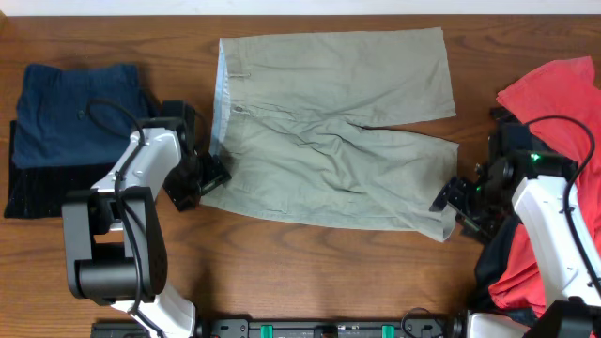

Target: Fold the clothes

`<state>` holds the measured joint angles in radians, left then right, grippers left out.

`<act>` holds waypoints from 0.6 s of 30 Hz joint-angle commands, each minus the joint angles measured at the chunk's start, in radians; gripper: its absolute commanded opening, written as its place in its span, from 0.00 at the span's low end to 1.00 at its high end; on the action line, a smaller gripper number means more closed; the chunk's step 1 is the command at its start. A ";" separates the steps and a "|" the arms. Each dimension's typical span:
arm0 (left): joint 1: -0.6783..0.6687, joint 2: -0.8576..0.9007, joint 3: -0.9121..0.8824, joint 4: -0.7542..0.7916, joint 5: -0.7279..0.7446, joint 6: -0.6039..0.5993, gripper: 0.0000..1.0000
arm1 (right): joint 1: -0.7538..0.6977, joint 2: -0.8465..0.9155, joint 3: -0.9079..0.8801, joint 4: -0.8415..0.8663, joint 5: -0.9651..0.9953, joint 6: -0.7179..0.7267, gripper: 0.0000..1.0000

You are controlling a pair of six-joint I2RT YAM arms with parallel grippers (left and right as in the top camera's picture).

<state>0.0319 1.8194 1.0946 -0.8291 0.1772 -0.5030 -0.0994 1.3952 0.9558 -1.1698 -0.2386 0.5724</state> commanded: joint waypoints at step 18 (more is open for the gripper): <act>0.002 0.002 -0.079 0.131 -0.012 -0.076 0.11 | 0.035 -0.037 -0.225 0.137 -0.049 0.200 0.71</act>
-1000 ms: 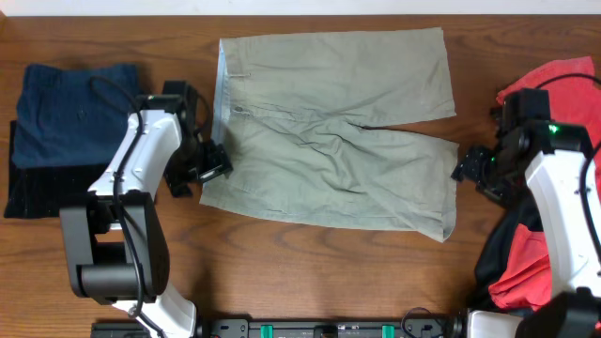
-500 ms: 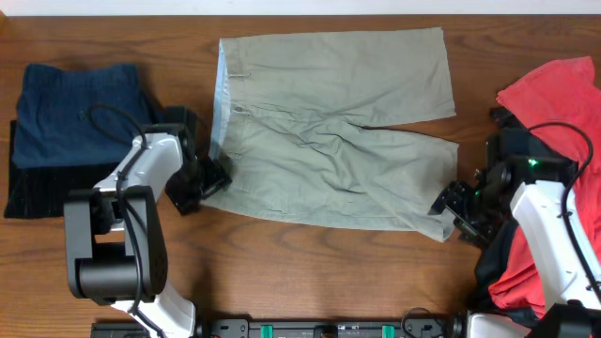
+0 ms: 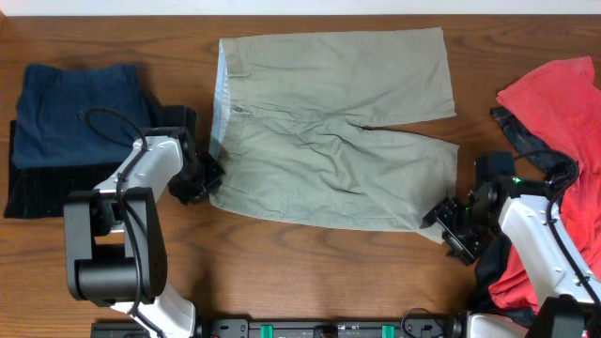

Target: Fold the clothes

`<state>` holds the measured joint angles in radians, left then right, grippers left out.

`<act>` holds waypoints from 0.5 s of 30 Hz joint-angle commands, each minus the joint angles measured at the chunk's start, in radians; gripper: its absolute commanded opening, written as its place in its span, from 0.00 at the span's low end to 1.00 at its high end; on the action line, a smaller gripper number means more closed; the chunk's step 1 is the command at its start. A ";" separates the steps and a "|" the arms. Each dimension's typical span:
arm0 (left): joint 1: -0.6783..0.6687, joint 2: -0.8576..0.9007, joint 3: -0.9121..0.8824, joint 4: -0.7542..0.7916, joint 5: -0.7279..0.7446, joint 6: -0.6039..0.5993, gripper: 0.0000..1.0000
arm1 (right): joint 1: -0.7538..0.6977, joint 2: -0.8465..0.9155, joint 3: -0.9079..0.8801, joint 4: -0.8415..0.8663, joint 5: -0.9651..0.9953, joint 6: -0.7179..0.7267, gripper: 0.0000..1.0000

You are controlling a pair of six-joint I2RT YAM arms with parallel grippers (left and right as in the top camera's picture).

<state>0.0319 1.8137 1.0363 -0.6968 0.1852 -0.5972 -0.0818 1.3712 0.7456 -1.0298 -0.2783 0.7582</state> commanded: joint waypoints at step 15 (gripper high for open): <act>0.002 -0.249 -0.019 -0.114 -0.010 0.108 0.06 | 0.017 -0.018 -0.001 0.172 -0.121 -0.210 0.62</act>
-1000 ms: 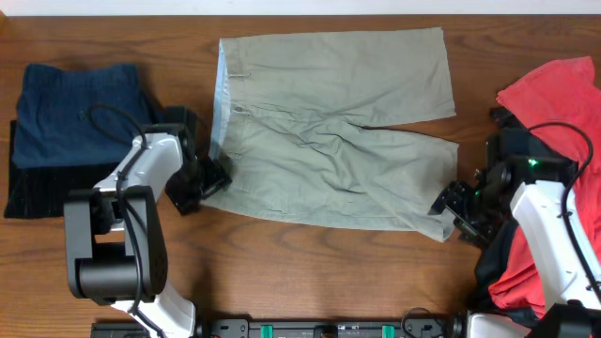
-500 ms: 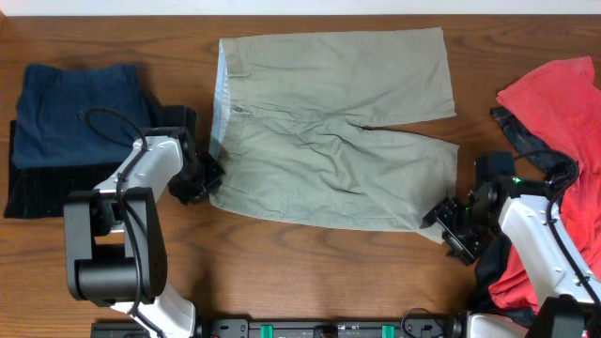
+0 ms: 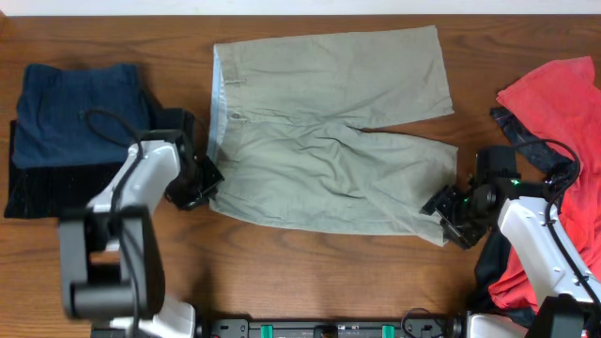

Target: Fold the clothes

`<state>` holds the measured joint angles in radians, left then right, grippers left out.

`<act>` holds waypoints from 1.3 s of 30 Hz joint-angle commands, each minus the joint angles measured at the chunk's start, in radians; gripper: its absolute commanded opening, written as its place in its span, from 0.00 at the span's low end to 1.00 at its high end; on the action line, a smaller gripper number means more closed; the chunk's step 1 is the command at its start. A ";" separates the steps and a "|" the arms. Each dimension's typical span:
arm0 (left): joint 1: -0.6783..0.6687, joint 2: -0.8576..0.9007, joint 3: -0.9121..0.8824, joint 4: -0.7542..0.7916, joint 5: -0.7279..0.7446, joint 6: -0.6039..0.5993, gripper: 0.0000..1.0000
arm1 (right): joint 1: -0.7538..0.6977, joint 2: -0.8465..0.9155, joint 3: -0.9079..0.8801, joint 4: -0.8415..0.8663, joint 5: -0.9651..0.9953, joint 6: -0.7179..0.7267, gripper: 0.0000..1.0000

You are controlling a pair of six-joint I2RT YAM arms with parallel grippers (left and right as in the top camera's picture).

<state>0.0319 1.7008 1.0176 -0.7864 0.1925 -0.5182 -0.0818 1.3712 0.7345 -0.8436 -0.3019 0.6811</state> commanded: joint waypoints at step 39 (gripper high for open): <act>0.002 -0.286 0.000 -0.075 -0.028 0.032 0.06 | 0.018 0.217 0.021 0.452 0.107 -0.278 0.01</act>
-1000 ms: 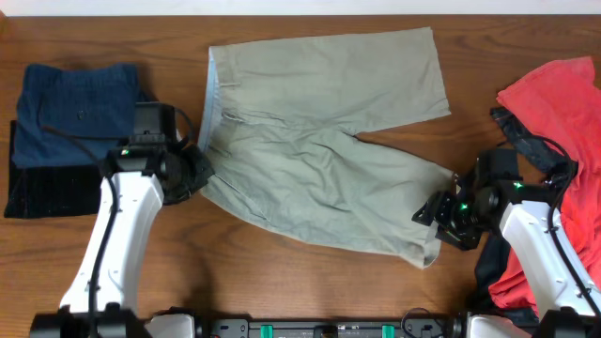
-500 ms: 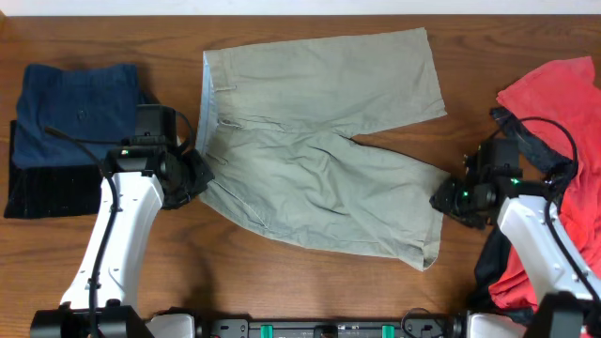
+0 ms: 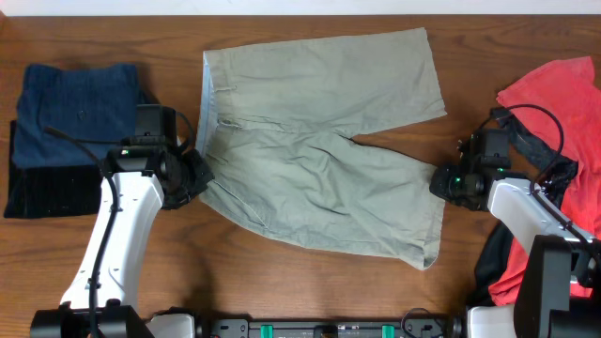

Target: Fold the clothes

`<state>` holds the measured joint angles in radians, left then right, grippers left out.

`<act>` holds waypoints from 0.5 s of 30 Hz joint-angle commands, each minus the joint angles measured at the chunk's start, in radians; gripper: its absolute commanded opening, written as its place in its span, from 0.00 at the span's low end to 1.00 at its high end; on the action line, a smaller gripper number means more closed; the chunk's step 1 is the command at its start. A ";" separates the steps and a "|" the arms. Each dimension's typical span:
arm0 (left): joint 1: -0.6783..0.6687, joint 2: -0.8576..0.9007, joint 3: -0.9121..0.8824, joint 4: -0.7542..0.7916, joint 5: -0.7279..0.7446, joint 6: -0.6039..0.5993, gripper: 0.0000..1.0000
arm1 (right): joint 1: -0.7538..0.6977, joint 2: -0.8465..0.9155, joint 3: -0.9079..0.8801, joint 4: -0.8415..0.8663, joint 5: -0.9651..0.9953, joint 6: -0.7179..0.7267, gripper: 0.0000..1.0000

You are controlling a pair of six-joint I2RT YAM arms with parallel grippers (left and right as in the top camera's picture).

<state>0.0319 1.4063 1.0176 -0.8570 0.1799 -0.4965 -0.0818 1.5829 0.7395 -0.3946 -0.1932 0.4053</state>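
Note:
Khaki shorts lie spread across the middle of the table, waistband to the left and both legs pointing right. My left gripper is at the near corner of the waistband and looks shut on the cloth. My right gripper is at the hem of the near leg and also looks shut on it. The near leg slants toward the front edge and ends in a corner at the lower right. Both sets of fingertips are largely hidden by the gripper bodies.
A folded dark blue garment lies on a black ribbed one at the far left. A red garment with dark cloth beneath it is heaped at the right edge, behind my right arm.
Both grippers have moved away from the front edge. The shorts have shifted left, and the near leg's hem now reaches closer to the front. My left arm has swung so it stretches from the front.
Both grippers stood at the near side of the flat shorts, the left by the waistband corner and the right by the near leg's hem. They closed in on those edges. The shorts then shifted slightly left, and now lie further left with the near leg slanted.

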 commanded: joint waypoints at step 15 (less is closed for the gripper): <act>0.002 0.008 0.000 -0.003 -0.015 0.032 0.07 | -0.078 -0.023 0.214 0.100 -0.020 0.028 0.01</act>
<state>0.0319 1.4063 1.0176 -0.8566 0.1802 -0.4885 -0.1135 1.5829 0.8871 -0.3435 -0.2314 0.4129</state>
